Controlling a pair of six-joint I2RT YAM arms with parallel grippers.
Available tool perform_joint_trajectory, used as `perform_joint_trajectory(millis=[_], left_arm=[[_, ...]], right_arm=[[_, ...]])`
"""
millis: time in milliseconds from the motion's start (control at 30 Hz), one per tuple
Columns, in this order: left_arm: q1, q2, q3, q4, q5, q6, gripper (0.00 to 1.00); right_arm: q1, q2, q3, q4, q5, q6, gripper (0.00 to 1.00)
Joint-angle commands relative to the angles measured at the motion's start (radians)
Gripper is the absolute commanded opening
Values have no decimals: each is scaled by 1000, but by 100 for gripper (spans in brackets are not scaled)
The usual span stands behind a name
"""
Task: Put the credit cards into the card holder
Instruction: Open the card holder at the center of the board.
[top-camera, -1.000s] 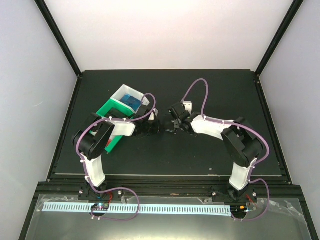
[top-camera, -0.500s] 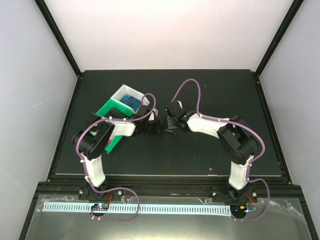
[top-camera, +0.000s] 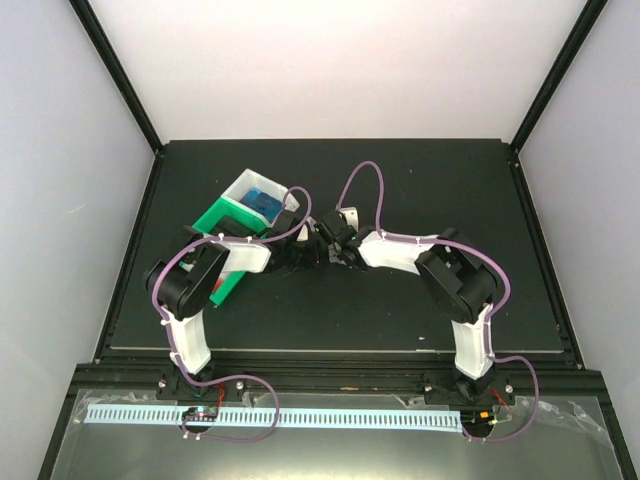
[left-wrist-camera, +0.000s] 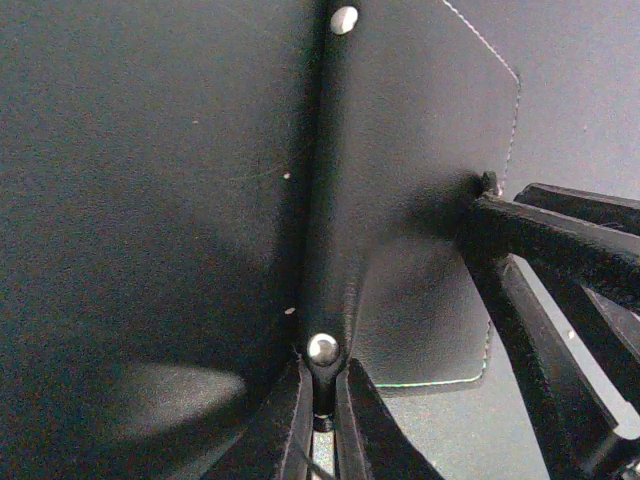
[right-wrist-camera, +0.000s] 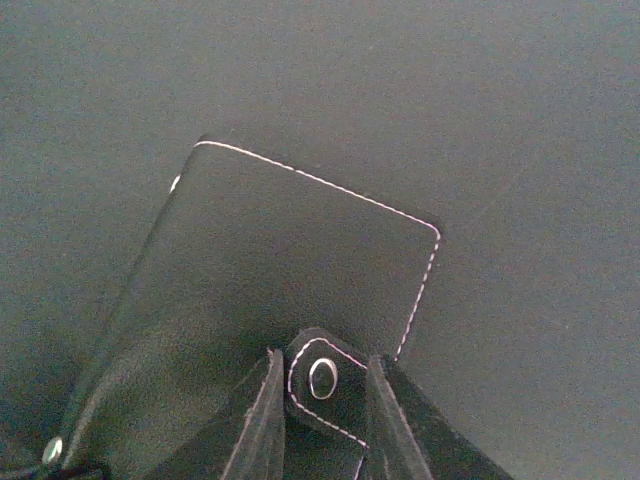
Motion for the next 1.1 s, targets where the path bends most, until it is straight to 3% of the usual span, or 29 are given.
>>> perform_joint_trajectory(millis=[0,367,600,867,1067], left_arm=[[-4,54,-62,-149,-72,-25,1],[-5,35,-83,-142,-97,-27,2],[-6,31,-76,-138,-81,-14,2],[-7,16,-72,-141,-62,-2,5],[-8,11,-54,-168,-67,16,6]], right_arm=[[-13,-12,-6,-74,191,87,22],[-44,-63,-51,-144,260,188,15],[-57,-101,-79,-75,135,114,11],[-104,-187,-122,-5,-61,91,30],[-153,-147,-121,37,-208,85,32]])
